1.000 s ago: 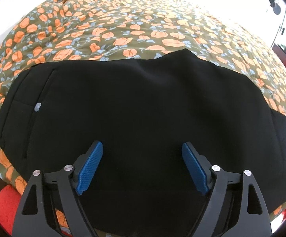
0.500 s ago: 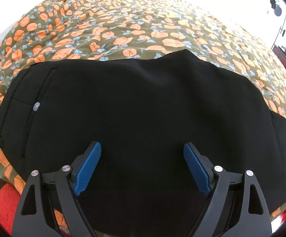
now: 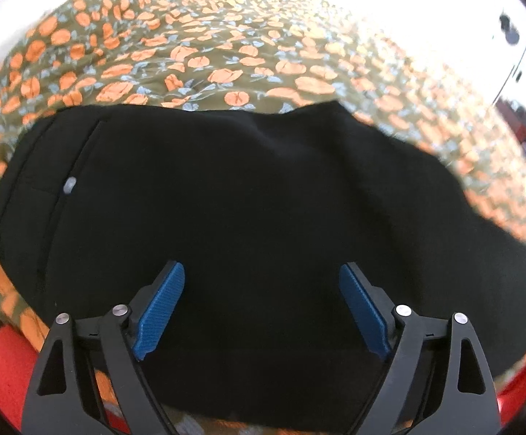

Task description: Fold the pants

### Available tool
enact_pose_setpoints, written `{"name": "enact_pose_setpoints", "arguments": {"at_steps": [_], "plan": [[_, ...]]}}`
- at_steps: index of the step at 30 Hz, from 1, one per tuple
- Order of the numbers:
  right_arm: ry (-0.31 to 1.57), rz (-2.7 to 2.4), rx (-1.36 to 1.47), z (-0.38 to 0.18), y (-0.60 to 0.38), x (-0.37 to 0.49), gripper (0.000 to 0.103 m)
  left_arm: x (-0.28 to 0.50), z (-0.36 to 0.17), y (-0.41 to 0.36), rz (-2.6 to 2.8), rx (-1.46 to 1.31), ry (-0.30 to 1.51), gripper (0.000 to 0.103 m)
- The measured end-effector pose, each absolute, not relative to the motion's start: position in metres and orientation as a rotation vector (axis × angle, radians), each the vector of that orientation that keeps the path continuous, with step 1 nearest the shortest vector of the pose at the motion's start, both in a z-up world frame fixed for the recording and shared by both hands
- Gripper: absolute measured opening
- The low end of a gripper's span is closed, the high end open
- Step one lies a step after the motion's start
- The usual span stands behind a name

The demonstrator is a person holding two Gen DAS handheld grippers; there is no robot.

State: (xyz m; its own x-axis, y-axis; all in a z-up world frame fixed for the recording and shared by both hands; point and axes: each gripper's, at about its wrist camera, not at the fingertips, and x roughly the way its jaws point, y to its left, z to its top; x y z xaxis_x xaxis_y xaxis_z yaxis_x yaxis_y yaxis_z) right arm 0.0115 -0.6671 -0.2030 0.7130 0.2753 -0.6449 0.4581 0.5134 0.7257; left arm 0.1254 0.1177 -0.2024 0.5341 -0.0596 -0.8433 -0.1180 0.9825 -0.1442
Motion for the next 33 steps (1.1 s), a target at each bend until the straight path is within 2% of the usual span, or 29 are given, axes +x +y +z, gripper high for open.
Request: {"name": "enact_pose_setpoints", "arguments": {"at_steps": [4, 8, 12, 17, 19, 20, 22, 24, 26, 29, 31, 33], "plan": [[0.762, 0.019, 0.914, -0.141, -0.614, 0.022, 0.010, 0.119, -0.192, 0.129, 0.008, -0.277, 0.970, 0.088], [0.747, 0.202, 0.832, -0.102, -0.532, 0.043, 0.010, 0.120, -0.192, 0.136, -0.005, -0.332, 0.962, 0.088], [0.790, 0.353, 0.729, -0.094, -0.424, 0.073, 0.010, 0.119, -0.194, 0.141, -0.013, -0.355, 0.965, 0.088], [0.897, 0.468, 0.520, -0.137, -0.274, 0.092, 0.012, 0.114, -0.196, 0.146, -0.027, -0.357, 0.970, 0.088], [0.977, 0.528, 0.358, -0.165, -0.222, 0.091, 0.021, 0.112, -0.197, 0.146, -0.038, -0.356, 0.979, 0.088], [1.039, 0.565, 0.274, -0.180, -0.200, 0.090, 0.031, 0.110, -0.197, 0.147, -0.045, -0.357, 0.979, 0.088], [1.099, 0.610, 0.146, -0.197, -0.178, 0.077, 0.038, 0.104, -0.192, 0.148, -0.057, -0.361, 0.966, 0.088], [1.095, 0.648, 0.077, -0.195, -0.183, 0.068, 0.046, 0.097, -0.184, 0.146, -0.086, -0.369, 0.945, 0.085], [1.075, 0.652, 0.021, -0.182, -0.202, 0.057, 0.063, 0.089, -0.171, 0.136, -0.176, -0.380, 0.912, 0.082], [1.013, 0.628, -0.049, -0.158, -0.241, 0.033, 0.069, 0.080, -0.154, 0.098, -0.376, -0.370, 0.886, 0.079], [0.972, 0.577, -0.101, -0.147, -0.261, 0.014, 0.070, 0.080, -0.154, 0.069, -0.481, -0.340, 0.913, 0.068], [0.939, 0.513, -0.104, -0.144, -0.284, -0.002, 0.071, 0.082, -0.160, 0.043, -0.532, -0.294, 0.955, 0.050]]}}
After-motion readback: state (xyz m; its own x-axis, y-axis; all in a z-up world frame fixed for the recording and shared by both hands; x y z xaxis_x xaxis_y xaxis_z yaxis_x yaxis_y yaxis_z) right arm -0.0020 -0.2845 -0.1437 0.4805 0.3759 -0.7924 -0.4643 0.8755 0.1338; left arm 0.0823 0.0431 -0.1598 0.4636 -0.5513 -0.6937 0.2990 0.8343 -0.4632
